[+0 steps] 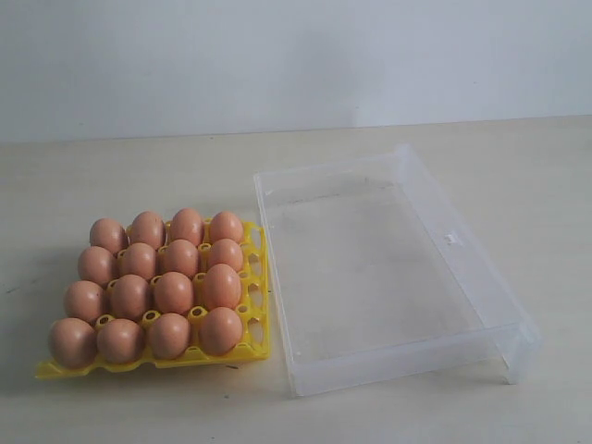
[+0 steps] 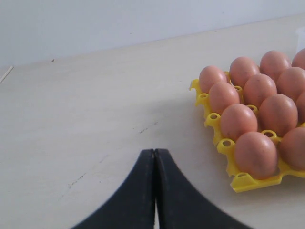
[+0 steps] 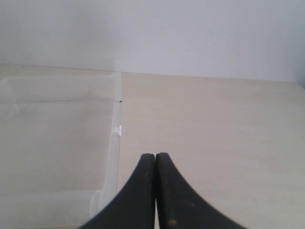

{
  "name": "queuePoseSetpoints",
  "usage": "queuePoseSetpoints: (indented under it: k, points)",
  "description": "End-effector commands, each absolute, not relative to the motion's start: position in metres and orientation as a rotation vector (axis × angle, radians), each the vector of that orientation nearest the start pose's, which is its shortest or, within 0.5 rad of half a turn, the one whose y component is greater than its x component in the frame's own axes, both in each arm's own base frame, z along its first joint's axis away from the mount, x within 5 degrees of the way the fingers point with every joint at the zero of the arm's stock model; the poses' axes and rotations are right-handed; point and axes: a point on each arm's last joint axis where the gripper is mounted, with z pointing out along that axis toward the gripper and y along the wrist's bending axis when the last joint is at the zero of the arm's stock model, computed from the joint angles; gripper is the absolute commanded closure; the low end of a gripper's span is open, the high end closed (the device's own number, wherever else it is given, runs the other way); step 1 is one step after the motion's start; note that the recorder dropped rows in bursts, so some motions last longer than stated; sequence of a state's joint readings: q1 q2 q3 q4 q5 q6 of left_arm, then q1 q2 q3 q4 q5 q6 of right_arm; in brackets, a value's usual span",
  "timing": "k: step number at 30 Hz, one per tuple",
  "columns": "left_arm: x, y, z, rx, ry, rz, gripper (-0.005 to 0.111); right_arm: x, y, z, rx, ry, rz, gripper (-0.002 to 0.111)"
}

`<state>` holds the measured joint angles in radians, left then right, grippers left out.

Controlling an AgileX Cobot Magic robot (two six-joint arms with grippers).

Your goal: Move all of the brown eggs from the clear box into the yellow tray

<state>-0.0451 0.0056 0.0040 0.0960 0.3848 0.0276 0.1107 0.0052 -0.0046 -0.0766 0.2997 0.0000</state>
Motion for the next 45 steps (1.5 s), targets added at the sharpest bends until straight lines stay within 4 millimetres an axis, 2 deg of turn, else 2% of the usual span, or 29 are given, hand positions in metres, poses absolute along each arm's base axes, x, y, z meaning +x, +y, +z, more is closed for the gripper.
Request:
queuePoseSetpoints:
  k: [1,45]
  points:
    - [0.0527,0.0006,0.1793,0.125,1.857,0.075,0.107,0.0545,0.0036,0.1871,-0.151,1.765,-0.005,0.108]
    - [0.0527,0.0006,0.1793,0.125,1.857,0.075,0.107,0.0546,-0.0009,0.1871,-0.079,1.77,-0.065,0.108]
